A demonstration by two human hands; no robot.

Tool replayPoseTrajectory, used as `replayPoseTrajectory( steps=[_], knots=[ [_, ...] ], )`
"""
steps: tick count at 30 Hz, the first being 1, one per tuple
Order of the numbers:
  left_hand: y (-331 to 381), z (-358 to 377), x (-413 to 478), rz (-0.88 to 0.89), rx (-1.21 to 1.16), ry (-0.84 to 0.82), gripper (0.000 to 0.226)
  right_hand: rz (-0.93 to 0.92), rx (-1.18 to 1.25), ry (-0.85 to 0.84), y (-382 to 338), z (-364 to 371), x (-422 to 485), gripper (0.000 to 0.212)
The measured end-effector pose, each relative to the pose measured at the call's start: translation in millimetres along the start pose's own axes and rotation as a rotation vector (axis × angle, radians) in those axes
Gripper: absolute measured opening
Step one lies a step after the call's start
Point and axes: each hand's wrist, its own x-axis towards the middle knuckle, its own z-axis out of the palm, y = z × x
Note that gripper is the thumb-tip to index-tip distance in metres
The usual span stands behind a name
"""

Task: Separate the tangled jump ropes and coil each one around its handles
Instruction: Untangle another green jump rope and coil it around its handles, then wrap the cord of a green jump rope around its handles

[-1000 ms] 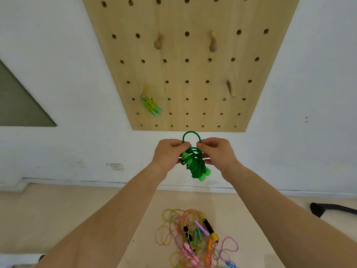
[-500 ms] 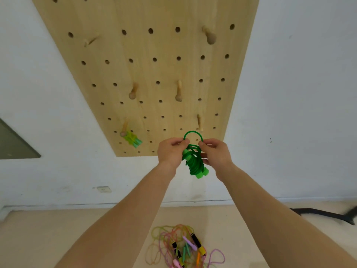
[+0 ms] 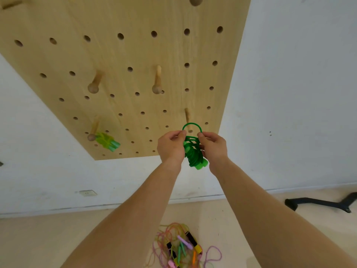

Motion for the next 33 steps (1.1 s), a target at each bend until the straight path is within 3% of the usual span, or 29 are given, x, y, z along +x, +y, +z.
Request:
replayPoseTrajectory(
  steps=[15, 20, 24, 27, 33],
  knots=[
    [-7.3, 21.3, 70.2, 0.111, 0.281, -0.091, 0.007, -0.105, -0.29, -0.094, -0.9, 21.9, 65.6, 0.013],
    [-4.9, 9.7, 71.9, 0.226, 0.432, -0.164, 0.025, -0.145, -0.348, -0.073, -4.4, 20.2, 63.6, 0.027],
    [-6.9, -22.0, 61.8, 0.221, 0.598, -0.206, 0.033, -0.131, -0.542, 0.024, -7.5, 0.8, 47.3, 0.043],
    [-4.4, -52.1, 52.3, 0.186, 0.79, -0.276, 0.031, -0.136, -0.792, -0.038, -14.9, -15.1, 28.0, 0.045],
    [17.6, -95.3, 18.2, 0.208, 1.127, -0.411, 0.04, -0.184, -1.149, -0.145, -43.4, -27.2, -21.8, 0.029]
  ],
)
